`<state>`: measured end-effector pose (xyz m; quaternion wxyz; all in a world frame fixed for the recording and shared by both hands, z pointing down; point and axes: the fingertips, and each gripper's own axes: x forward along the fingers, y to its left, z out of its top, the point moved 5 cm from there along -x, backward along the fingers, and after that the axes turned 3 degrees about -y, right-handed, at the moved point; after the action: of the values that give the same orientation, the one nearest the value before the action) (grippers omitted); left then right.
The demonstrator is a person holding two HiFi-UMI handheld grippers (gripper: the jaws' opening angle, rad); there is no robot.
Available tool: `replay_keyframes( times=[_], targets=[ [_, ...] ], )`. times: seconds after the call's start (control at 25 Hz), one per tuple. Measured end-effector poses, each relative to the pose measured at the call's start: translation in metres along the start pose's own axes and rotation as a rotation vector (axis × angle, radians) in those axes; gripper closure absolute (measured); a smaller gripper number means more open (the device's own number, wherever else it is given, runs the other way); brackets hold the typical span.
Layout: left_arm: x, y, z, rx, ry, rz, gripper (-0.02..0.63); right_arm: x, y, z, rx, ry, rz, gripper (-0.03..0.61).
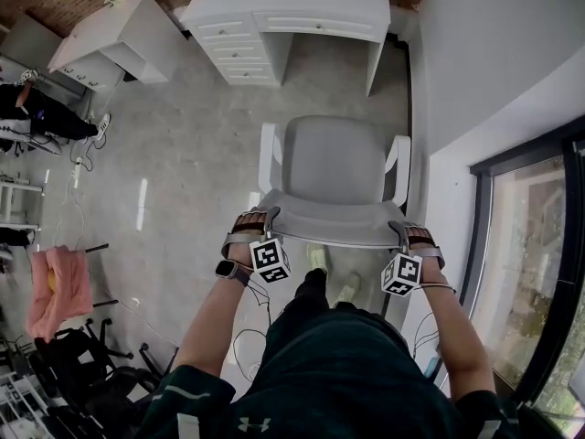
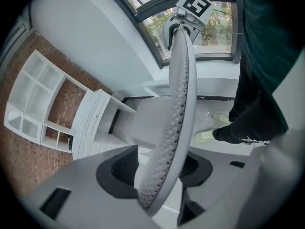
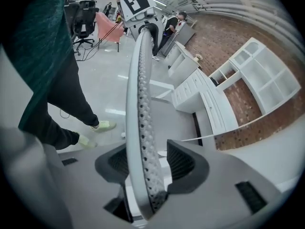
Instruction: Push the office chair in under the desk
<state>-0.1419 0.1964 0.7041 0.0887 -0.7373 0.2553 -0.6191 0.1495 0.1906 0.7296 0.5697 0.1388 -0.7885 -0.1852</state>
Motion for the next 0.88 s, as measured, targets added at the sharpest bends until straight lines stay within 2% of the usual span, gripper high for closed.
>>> replay_keyframes(
  times=[0.12,0.16,0.24,0.48,0.68,0.88],
  targets=[
    [0.009,0.001,-0.002,0.005,0.005,-0.005,0.417,0.006,-0.002,-0.003,-0.005,-0.001,-0.018,0.44],
    [0.011,0.001,-0.003,0.008,0.005,-0.006,0.421,0.007,-0.002,-0.003,-0.008,-0.008,-0.027,0.478],
    [0.013,0.002,-0.003,0.017,-0.003,-0.01,0.43,0.009,-0.001,-0.003,-0.012,-0.022,-0.045,0.506],
    [0.021,0.009,-0.006,0.072,0.013,0.026,0.479,0.016,-0.013,-0.001,-0.002,-0.032,-0.075,0.509],
    [0.03,0.028,-0.009,0.088,0.019,0.065,0.488,0.028,-0.03,0.002,0.002,-0.029,-0.078,0.509],
    [0.042,0.044,-0.013,0.089,0.025,0.059,0.492,0.039,-0.048,0.005,-0.003,-0.026,-0.075,0.509]
  ],
)
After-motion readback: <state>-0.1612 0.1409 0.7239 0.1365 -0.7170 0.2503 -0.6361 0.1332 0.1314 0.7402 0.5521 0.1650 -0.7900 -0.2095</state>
